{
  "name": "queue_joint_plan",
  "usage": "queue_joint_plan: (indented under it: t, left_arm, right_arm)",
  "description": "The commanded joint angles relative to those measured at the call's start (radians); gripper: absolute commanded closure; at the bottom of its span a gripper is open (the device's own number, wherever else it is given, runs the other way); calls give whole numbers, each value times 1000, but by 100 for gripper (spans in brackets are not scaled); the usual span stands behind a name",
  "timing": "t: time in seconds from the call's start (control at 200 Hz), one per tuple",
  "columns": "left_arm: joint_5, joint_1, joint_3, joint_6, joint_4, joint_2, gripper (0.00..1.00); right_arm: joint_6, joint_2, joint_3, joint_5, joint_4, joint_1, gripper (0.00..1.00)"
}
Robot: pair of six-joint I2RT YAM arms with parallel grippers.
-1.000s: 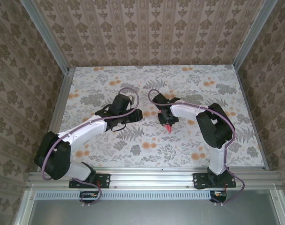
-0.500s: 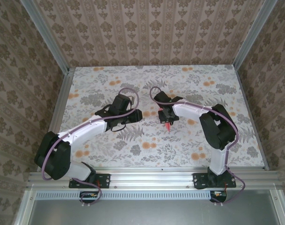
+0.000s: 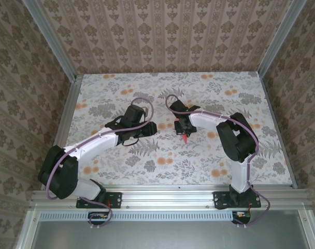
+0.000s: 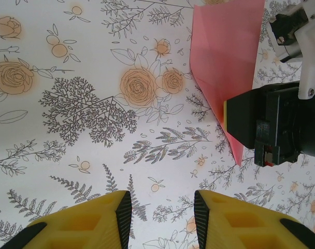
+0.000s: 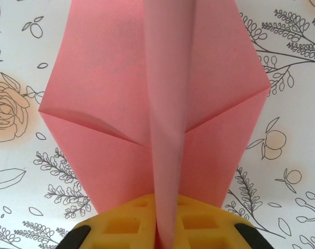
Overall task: Fold a paper plane with a square sheet of paper (pick it up from the middle)
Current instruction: Move a paper plane to the center of the table.
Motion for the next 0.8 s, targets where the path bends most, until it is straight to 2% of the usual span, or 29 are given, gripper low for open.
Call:
queue_joint_plan:
  t: [0.0,0.415,0.63,0.795]
  left_arm:
    - [-7,-3,28,-1,-16,-3,61]
    - [-47,-5,10,-6,-10,-50,60]
    - [-104,-3,-3,2,-21,-105,60]
    - [-153,-1,-12,12,-20,-134,60]
  right_arm:
    - [6,-22,26,4,-46,-3,87]
    - [42,62,22,-40,-25,-11,80]
    - [11,-55,62,4,-78,-11,72]
    - [-27,-169,93,37,-126,-9,57]
